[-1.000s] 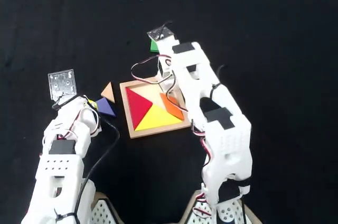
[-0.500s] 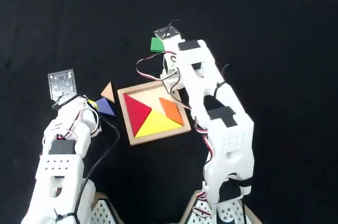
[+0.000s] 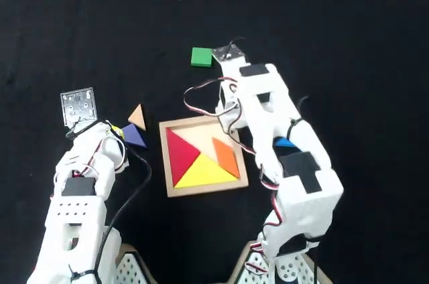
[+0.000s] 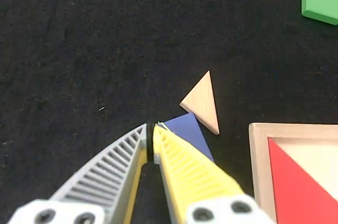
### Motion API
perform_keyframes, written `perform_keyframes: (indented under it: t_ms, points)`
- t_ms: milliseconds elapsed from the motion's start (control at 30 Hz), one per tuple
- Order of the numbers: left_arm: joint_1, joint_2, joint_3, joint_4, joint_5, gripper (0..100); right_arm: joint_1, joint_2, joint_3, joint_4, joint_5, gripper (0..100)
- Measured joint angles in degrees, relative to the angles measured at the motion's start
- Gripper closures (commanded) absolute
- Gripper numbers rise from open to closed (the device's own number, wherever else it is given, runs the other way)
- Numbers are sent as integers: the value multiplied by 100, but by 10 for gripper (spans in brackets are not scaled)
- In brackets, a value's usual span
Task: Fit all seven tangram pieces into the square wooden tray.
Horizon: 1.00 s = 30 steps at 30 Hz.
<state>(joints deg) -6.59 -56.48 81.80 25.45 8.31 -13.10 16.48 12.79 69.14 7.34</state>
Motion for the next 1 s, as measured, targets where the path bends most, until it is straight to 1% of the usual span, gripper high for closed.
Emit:
perform_keyframes:
  t_ms: [67, 100, 233, 333, 367, 433, 467, 500, 567, 667, 733, 833, 900, 933, 1000]
  points:
    - [0, 0, 0, 0, 0, 970, 0, -44, 114, 18, 9, 750]
    - [0, 0, 0, 0, 0, 970, -9, -70, 141, 26, 18, 722]
    - [0, 0, 0, 0, 0, 970, -9, -114, 149, 26, 88, 726]
    - [0, 0, 0, 0, 0, 970, -9, -141, 44, 105, 440, 790]
    - [0, 0, 0, 0, 0, 970, -9, -202, -97, 246, 624, 837]
    - [0, 0, 0, 0, 0, 970, 149, -413, -554, 598, 1020, 985]
    - [0, 0, 0, 0, 0, 970, 290, -510, -835, 747, 1240, 987]
    - [0, 0, 0, 0, 0, 970, 422, -589, -1125, 809, 1503, 956]
    - [0, 0, 0, 0, 0, 970, 677, -607, -1670, 712, 2031, 982]
    - [0, 0, 0, -26, 0, 970, 932, -378, -2092, -9, 2576, 977]
    - [0, 0, 105, -185, -44, 970, 949, 53, -2163, -818, 2875, 977]
    - [0, 0, 396, -536, -316, 970, 941, 818, -2198, -2224, 3332, 977]
    - [0, 0, 440, -659, -352, 970, 932, 1266, -2330, -2884, 3525, 977]
    - [0, 0, 440, -686, -352, 970, 897, 1451, -2444, -2989, 3552, 977]
    - [0, 0, 448, -721, -360, 970, 765, 1679, -2655, -2848, 3560, 977]
